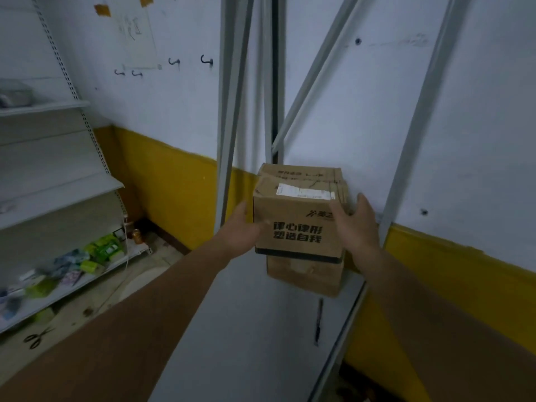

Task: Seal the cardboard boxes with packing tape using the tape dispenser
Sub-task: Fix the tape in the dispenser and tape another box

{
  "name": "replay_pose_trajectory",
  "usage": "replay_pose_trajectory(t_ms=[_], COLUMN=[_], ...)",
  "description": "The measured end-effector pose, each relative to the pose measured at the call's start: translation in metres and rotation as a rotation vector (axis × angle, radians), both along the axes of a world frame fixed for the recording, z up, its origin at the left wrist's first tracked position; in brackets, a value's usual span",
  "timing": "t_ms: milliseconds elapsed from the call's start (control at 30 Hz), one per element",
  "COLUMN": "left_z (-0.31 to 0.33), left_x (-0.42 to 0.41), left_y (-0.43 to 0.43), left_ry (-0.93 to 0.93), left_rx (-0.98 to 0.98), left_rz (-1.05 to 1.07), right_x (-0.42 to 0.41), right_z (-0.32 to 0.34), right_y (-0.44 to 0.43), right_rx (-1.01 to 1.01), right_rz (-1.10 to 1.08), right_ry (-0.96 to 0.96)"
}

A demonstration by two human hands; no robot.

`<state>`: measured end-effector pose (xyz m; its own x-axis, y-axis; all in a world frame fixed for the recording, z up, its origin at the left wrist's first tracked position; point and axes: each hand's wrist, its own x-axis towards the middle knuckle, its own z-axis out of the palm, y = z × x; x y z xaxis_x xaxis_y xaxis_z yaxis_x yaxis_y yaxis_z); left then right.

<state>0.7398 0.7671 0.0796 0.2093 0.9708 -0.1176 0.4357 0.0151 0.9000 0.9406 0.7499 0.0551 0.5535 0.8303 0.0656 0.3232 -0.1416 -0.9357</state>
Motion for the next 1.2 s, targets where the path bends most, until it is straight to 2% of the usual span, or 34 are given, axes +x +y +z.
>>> replay_pose_trajectory(t_ms=[100, 200, 400, 600, 733, 967, 1200], left_z=[0.001, -0.006, -0.018, -0.002, 0.013, 0.031, -0.001], left_x=[0.020, 0.027, 0.007, -0.084, -0.174, -0.328, -0.455], left_y=[0.026, 0.045, 0.042, -0.007, -0.065, -0.219, -0.410], left_ry=[-0.138, -0.228, -0.405, -0.513, -0.539, -0.390, -0.324], left_rx=[-0.016, -0.056, -0.037, 0.094, 0.184, 0.301, 0.316], left_rz=[0.126, 0.172, 0.251, 0.400, 0.536, 0.780, 1.082], right_x=[0.012, 0.011, -0.012, -0.097, -0.181, -0.351, -0.516], right_z=[-0.004, -0.012, -0.006, 0.024, 0.034, 0.019, -0.008], right_y=[0.016, 0.025, 0.013, -0.004, -0.029, -0.105, -0.232], right_rx=[-0.004, -0.007, 0.098, 0.241, 0.299, 0.321, 0.160], right_rz=[0.045, 0.092, 0.104, 0.244, 0.442, 0.814, 1.145], right_ry=[0.150, 0.209, 0.127, 0.087, 0.115, 0.263, 0.383])
